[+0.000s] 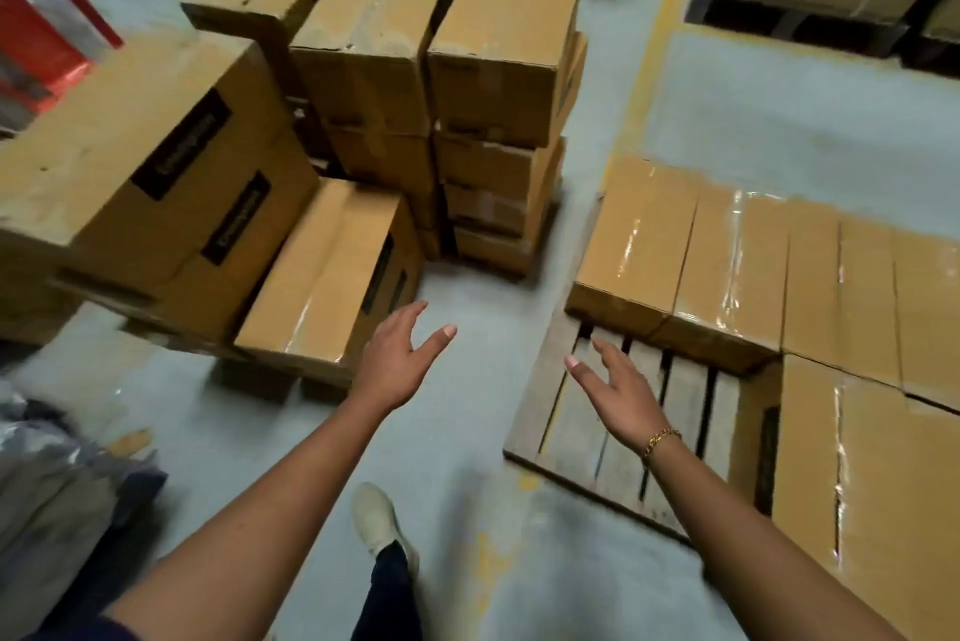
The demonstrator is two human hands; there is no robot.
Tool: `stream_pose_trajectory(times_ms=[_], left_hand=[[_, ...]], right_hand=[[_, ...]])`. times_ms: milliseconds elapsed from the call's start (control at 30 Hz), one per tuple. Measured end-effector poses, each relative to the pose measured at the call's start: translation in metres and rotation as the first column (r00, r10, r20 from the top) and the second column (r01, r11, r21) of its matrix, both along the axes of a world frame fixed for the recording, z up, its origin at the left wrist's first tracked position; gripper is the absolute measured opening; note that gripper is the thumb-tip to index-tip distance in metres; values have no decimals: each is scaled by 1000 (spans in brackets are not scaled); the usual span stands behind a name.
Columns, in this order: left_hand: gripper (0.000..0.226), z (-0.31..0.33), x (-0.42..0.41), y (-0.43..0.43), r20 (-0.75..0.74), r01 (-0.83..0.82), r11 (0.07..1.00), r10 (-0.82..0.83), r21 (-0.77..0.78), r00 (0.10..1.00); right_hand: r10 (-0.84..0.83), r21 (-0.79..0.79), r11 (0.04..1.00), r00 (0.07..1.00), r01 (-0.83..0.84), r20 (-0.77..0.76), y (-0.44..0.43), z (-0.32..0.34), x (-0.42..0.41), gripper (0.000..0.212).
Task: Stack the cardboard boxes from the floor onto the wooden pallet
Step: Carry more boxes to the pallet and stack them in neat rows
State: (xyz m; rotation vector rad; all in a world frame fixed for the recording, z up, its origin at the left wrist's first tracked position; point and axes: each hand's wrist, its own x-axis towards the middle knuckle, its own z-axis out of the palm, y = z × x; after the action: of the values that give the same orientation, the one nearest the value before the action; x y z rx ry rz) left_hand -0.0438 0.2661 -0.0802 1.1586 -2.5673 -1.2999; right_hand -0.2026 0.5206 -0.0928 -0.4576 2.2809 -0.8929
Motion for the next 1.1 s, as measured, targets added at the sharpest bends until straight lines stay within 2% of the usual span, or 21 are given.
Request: stream_pose_trajectory(times_ms=[167, 333, 533, 733, 900, 1100], left_hand=[[67, -35, 47, -121, 54, -104, 993, 101, 52, 993], [66, -92, 79, -248, 142, -169, 977, 150, 134, 978], [68, -162, 96, -365, 254, -222, 962, 178, 158, 951], [72, -246, 92, -439, 294, -305, 939, 250, 158, 923], [82, -311, 96, -480, 385, -344, 927, 267, 147, 883], [92, -372, 101, -508, 437, -430, 867, 295, 251, 850]], right_hand=[[58, -22, 998, 996, -56, 62, -142, -30, 26, 75], [48, 6, 999, 987, -49, 154, -278, -85, 53, 73], [10, 7, 1000, 964, -12, 267, -406, -157, 70, 72], [-42, 35, 999, 936, 32, 349, -478, -243, 75, 70], [-107, 90, 993, 917, 78, 384, -515, -310, 81, 76], [-173, 110, 984, 887, 139, 429, -535, -366, 79, 78]])
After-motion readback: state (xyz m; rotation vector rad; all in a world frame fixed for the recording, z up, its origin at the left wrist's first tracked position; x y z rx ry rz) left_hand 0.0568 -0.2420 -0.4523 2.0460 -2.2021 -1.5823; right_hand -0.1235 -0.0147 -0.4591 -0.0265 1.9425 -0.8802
